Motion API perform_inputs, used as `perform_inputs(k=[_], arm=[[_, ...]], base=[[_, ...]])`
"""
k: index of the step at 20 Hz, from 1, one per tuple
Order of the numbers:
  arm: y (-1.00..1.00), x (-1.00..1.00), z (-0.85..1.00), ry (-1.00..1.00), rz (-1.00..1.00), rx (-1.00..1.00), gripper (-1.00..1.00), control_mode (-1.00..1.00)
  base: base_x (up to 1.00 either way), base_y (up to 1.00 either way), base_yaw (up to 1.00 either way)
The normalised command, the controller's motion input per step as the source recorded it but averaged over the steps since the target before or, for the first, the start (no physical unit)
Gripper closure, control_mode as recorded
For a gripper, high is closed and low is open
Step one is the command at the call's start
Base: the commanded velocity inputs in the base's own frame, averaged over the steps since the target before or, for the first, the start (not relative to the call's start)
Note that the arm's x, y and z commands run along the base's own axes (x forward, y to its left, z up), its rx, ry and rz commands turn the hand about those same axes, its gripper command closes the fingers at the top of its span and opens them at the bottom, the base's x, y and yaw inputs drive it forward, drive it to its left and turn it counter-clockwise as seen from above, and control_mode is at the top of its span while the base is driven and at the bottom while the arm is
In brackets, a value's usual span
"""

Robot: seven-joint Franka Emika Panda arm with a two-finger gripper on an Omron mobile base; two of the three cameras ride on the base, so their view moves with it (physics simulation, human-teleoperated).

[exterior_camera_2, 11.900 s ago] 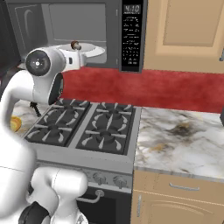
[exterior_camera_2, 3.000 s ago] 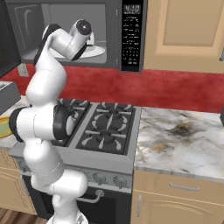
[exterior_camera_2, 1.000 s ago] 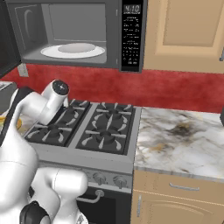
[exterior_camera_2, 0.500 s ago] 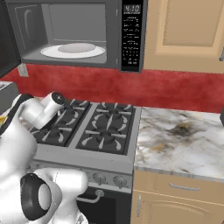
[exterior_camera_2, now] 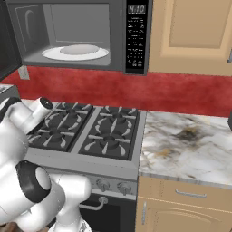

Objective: Pick the mushroom from the microwave and place it on plate located on the counter.

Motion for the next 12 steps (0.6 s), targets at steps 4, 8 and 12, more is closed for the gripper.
perform_inputs(k=[4,8,12], arm=[[0.45,0.04,-0.06,0.00,0.13,0.00,1.00,-1.00],[0.24,0.17,-0.14,0.00,0.09,0.00,1.00,-1.00],[0.34,0.01,-0.12,0.00,0.08,0.00,1.00,-1.00]], base=[[0.00,0.00,0.00],[0.00,0.00,0.00],[0.00,0.00,0.00]])
